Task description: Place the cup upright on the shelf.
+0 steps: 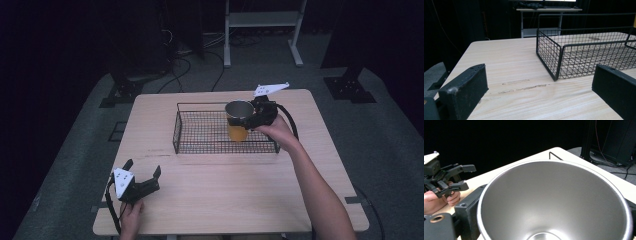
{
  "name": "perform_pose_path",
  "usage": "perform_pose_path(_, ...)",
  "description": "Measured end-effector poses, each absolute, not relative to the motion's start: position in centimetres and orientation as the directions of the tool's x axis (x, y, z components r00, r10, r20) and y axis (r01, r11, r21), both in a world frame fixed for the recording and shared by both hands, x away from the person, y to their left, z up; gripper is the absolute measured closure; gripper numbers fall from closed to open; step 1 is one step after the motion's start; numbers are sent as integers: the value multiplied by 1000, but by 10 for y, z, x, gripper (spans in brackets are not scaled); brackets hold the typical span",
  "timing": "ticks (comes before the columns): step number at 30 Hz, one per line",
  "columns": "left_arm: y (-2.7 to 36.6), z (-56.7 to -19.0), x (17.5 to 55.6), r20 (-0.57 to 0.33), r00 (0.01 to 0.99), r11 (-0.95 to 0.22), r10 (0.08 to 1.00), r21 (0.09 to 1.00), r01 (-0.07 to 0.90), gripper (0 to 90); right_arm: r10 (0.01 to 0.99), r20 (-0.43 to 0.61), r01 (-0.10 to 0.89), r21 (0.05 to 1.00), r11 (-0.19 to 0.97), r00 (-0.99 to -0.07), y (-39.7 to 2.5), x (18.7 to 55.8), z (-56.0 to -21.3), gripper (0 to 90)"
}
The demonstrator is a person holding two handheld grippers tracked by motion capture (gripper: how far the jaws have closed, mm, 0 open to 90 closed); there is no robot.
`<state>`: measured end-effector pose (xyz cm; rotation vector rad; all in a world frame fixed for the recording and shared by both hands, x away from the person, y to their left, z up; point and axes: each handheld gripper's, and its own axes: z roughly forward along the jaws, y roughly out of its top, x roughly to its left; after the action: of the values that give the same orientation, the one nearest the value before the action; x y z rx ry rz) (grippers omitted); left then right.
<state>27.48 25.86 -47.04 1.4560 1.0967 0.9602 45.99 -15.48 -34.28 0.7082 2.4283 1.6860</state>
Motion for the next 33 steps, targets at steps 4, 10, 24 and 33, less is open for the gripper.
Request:
perform_pose_path(4, 259, -470, 275, 13, 265, -53, 964, 988, 142, 0, 430, 174, 315, 907, 281, -886, -152, 467, -340, 82)
perform_pose_path(10, 259, -470, 275, 13, 265, -52, 964, 989, 141, 0, 444, 180, 325, 904, 277, -878, -149, 480, -338, 83)
perform_pose_path(24, 259, -470, 275, 13, 267, -53, 964, 989, 142, 0, 473, 216, 371, 890, 264, -854, -146, 501, -355, 82)
perform_pose_path(33, 259, -470, 275, 15, 268, -54, 963, 989, 139, 0, 493, 217, 394, 872, 290, -843, -143, 509, -366, 82)
